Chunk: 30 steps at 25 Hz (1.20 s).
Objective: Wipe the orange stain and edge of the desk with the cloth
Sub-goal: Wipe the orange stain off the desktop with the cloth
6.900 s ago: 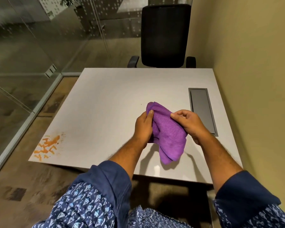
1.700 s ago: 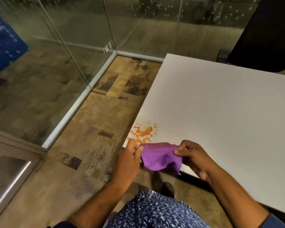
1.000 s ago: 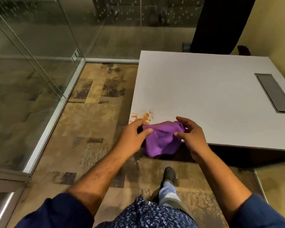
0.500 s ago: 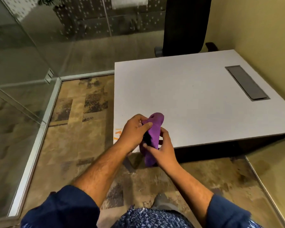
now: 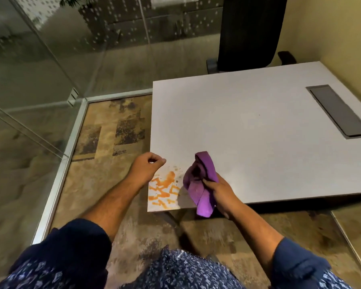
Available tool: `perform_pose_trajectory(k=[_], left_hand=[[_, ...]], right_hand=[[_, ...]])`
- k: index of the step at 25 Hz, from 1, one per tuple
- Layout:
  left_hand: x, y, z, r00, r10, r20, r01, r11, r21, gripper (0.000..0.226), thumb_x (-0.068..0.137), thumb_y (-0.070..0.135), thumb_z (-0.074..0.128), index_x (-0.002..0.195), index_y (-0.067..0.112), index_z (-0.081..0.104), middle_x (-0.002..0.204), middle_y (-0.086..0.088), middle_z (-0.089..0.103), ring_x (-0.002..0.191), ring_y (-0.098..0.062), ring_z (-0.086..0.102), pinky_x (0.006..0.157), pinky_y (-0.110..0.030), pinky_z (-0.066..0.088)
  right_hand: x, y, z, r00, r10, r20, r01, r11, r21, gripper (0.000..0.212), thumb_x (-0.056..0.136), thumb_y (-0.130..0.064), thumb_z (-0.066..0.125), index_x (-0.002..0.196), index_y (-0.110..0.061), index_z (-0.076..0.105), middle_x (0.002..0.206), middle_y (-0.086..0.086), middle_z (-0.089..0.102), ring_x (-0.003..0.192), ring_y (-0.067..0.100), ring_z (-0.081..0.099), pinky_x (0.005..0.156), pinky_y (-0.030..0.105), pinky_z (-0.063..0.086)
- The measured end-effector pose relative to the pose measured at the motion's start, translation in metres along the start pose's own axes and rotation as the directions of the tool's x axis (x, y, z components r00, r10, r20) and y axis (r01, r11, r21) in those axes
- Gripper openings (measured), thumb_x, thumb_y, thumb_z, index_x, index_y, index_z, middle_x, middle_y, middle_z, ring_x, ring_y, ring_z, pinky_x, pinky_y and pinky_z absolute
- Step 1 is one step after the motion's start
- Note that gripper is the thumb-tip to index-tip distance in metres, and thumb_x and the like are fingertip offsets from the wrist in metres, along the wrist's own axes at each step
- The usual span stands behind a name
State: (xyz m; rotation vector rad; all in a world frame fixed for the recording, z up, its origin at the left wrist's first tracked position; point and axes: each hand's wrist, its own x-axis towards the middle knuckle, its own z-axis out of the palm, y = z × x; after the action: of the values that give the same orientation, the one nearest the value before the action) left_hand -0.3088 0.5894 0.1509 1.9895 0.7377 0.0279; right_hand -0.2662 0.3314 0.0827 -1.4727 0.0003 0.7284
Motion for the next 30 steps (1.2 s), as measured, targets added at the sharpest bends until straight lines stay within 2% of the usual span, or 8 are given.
perform_pose_trajectory(k=[5, 8, 11, 13, 18, 24, 27, 30], left_hand=[[0.038, -0.046, 0.001, 0.996, -0.085, 0.025, 0.084, 0.995, 0.051, 0.017, 0.099, 0.02, 0.075, 0.114, 0.011, 0.077, 0.109, -0.003, 0.075, 0.111, -0.026, 0.071, 0.085, -0.028, 0.053], [0.072, -0.059, 0.005, 0.993, -0.063, 0.104, 0.054, 0.995, 0.082, 0.023, 0.1, 0.015, 0.073, 0.121, 0.007, 0.075, 0.122, -0.011, 0.073, 0.119, -0.028, 0.066, 0.093, -0.032, 0.052], [0.11, -0.065, 0.005, 0.984, 0.027, 0.174, -0.039, 0.997, 0.067, 0.022, 0.102, 0.013, 0.071, 0.122, 0.007, 0.074, 0.128, -0.012, 0.071, 0.125, -0.028, 0.063, 0.085, -0.024, 0.05], [0.14, -0.069, 0.001, 0.963, 0.09, 0.255, -0.116, 0.989, 0.09, 0.02, 0.102, 0.014, 0.07, 0.122, 0.01, 0.074, 0.134, -0.01, 0.068, 0.128, -0.023, 0.061, 0.076, -0.02, 0.05], [0.223, -0.066, -0.004, 0.875, 0.281, 0.395, -0.364, 0.919, 0.152, 0.016, 0.102, 0.019, 0.071, 0.118, 0.019, 0.072, 0.141, -0.007, 0.062, 0.129, -0.02, 0.058, 0.091, -0.012, 0.045], [0.303, -0.075, 0.035, 0.641, 0.345, 0.685, -0.668, 0.691, 0.277, 0.042, 0.105, 0.028, 0.068, 0.145, 0.017, 0.06, 0.163, -0.01, 0.046, 0.15, -0.028, 0.045, 0.113, -0.025, 0.035], [0.331, -0.087, 0.059, 0.519, 0.306, 0.798, -0.778, 0.556, 0.292, 0.056, 0.108, 0.034, 0.061, 0.16, 0.018, 0.046, 0.175, -0.008, 0.03, 0.163, -0.03, 0.025, 0.132, -0.04, 0.02], [0.356, -0.11, 0.07, 0.412, 0.341, 0.845, -0.886, 0.365, 0.285, 0.063, 0.111, 0.039, 0.054, 0.166, 0.016, 0.036, 0.178, -0.008, 0.023, 0.166, -0.031, 0.016, 0.134, -0.046, 0.012]], right_hand=[[0.028, 0.004, -0.006, 0.997, 0.057, -0.043, -0.051, 0.992, 0.119, 0.037, 0.096, -0.013, 0.061, 0.114, -0.039, 0.078, 0.114, -0.001, 0.083, 0.107, 0.018, 0.079, 0.079, 0.023, 0.063], [0.037, 0.006, 0.003, 0.986, 0.023, -0.162, -0.011, 0.997, 0.073, 0.027, 0.095, -0.018, 0.064, 0.114, -0.031, 0.077, 0.108, 0.003, 0.083, 0.101, 0.024, 0.079, 0.078, 0.026, 0.062], [0.037, 0.016, 0.017, 0.947, -0.008, -0.322, 0.017, 1.0, 0.025, 0.02, 0.099, -0.032, 0.062, 0.113, -0.033, 0.076, 0.108, 0.001, 0.083, 0.1, 0.024, 0.079, 0.084, 0.036, 0.063], [0.035, 0.028, 0.035, 0.9, -0.013, -0.436, 0.027, 0.999, 0.026, 0.019, 0.098, -0.035, 0.06, 0.108, -0.034, 0.076, 0.105, 0.0, 0.082, 0.099, 0.027, 0.078, 0.09, 0.046, 0.059], [0.023, 0.046, 0.088, 0.68, 0.051, -0.732, 0.083, 0.986, 0.146, 0.027, 0.094, -0.037, 0.061, 0.115, -0.037, 0.078, 0.119, -0.001, 0.081, 0.116, 0.025, 0.075, 0.104, 0.052, 0.059], [0.007, 0.063, 0.137, 0.403, 0.096, -0.91, 0.154, 0.973, 0.17, 0.031, 0.103, -0.018, 0.059, 0.101, -0.041, 0.08, 0.089, -0.016, 0.081, 0.08, 0.002, 0.074, 0.067, 0.02, 0.059], [0.01, 0.06, 0.144, 0.355, -0.048, -0.933, 0.211, 0.977, 0.03, 0.042, 0.104, 0.004, 0.049, 0.101, -0.026, 0.077, 0.069, -0.003, 0.074, 0.051, 0.017, 0.064, 0.047, 0.025, 0.05], [0.027, 0.068, 0.136, 0.265, -0.164, -0.95, 0.154, 0.98, -0.127, 0.05, 0.097, 0.005, 0.045, 0.132, -0.019, 0.072, 0.118, 0.018, 0.073, 0.095, 0.036, 0.072, 0.078, 0.053, 0.059]])
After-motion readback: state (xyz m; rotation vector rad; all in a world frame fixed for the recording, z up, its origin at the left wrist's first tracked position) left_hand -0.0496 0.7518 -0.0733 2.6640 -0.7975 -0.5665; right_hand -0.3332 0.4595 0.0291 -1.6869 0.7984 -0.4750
